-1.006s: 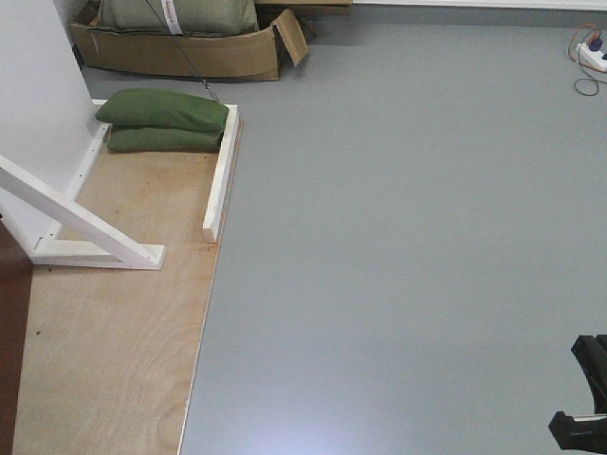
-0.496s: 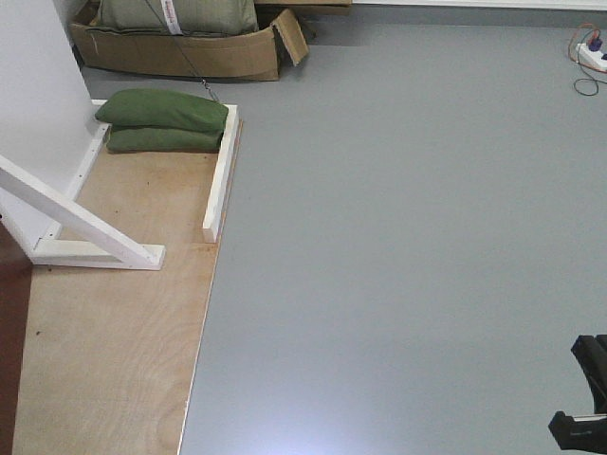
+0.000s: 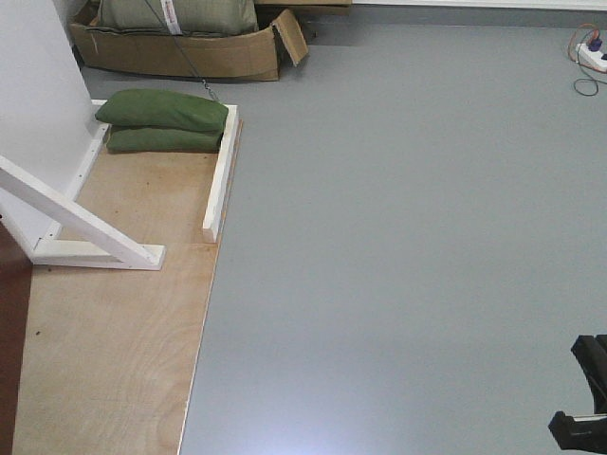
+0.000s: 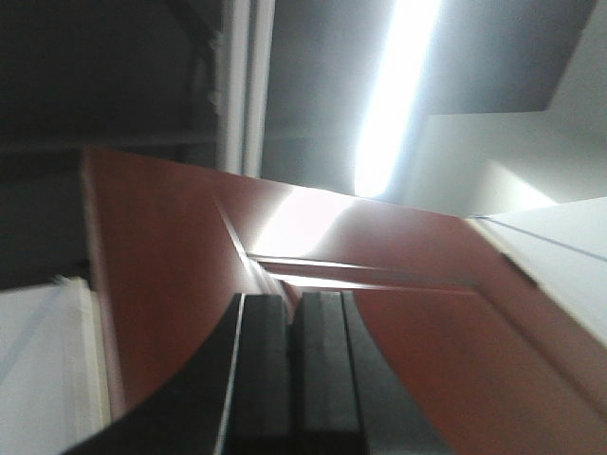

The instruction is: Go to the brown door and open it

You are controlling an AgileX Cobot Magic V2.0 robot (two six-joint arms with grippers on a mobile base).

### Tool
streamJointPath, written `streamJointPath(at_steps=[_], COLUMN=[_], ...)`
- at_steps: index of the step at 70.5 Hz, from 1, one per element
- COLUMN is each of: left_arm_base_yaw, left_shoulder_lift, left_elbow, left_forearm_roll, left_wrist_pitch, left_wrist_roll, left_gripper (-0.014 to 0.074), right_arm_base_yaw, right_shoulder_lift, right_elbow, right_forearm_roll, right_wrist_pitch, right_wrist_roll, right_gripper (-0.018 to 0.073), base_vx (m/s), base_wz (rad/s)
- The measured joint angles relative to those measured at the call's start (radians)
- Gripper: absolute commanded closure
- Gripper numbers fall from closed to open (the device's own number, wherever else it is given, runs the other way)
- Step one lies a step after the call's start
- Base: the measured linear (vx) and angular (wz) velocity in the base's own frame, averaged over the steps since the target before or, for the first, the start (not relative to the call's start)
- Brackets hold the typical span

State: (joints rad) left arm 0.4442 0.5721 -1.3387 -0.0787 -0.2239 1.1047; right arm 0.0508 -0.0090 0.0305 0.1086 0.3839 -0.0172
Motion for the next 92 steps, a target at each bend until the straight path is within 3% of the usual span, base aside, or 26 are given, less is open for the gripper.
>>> streamJointPath(at_steps=[8, 15, 24, 29, 36, 45, 51, 54, 58, 67, 74, 82, 92], left_arm_base_yaw=[0.012, 0.012, 0.014, 0.014, 0.016, 0.023, 0.023, 0.025, 0.031, 0.08, 0.17, 0.332, 0.556], left_shoulder_lift=[0.042, 0.071, 0.087, 0.099, 0.128, 0.193, 0.25, 0.28, 0.321, 0.413, 0.472, 0.514, 0.547], left_elbow=[-0.055, -0.071, -0.1, -0.124, -0.168, -0.252, -0.313, -0.351, -0.384, -0.449, -0.467, -0.468, -0.468], left_forearm_roll=[0.0, -0.061, -0.327, -0.522, -0.749, -0.966, -1.062, -1.117, -1.161, -1.23, -1.275, -1.359, -1.534], left_wrist_pitch=[-0.099, -0.345, -0.67, -0.87, -1.028, -1.056, -1.056, -1.056, -1.056, -1.056, -1.055, -1.052, -1.053], left_wrist_roll=[0.023, 0.029, 0.031, 0.045, 0.138, 0.426, 0.657, 0.81, 0.911, 0.983, 0.993, 0.996, 0.996], left_gripper=[0.058, 0.058, 0.058, 0.058, 0.058, 0.058, 0.058, 0.058, 0.058, 0.058, 0.058, 0.058, 0.058], right_arm_base_yaw=[0.0, 0.0, 0.0, 0.0, 0.0, 0.0, 0.0, 0.0, 0.0, 0.0, 0.0, 0.0, 0.0], right_shoulder_lift=[0.0, 0.0, 0.0, 0.0, 0.0, 0.0, 0.0, 0.0, 0.0, 0.0, 0.0, 0.0, 0.0], right_elbow=[0.0, 0.0, 0.0, 0.0, 0.0, 0.0, 0.0, 0.0, 0.0, 0.0, 0.0, 0.0, 0.0], right_forearm_roll=[0.0, 0.0, 0.0, 0.0, 0.0, 0.0, 0.0, 0.0, 0.0, 0.0, 0.0, 0.0, 0.0], right_wrist_pitch=[0.0, 0.0, 0.0, 0.0, 0.0, 0.0, 0.0, 0.0, 0.0, 0.0, 0.0, 0.0, 0.0], right_wrist_roll=[0.0, 0.0, 0.0, 0.0, 0.0, 0.0, 0.0, 0.0, 0.0, 0.0, 0.0, 0.0, 0.0], right_gripper=[0.0559, 0.0559, 0.0559, 0.0559, 0.0559, 0.0559, 0.0559, 0.0559, 0.0559, 0.0559, 0.0559, 0.0559, 0.0559], base_vx=[0.0, 0.0, 0.0, 0.0, 0.0, 0.0, 0.0, 0.0, 0.0, 0.0, 0.0, 0.0, 0.0], base_wz=[0.0, 0.0, 0.0, 0.0, 0.0, 0.0, 0.0, 0.0, 0.0, 0.0, 0.0, 0.0, 0.0])
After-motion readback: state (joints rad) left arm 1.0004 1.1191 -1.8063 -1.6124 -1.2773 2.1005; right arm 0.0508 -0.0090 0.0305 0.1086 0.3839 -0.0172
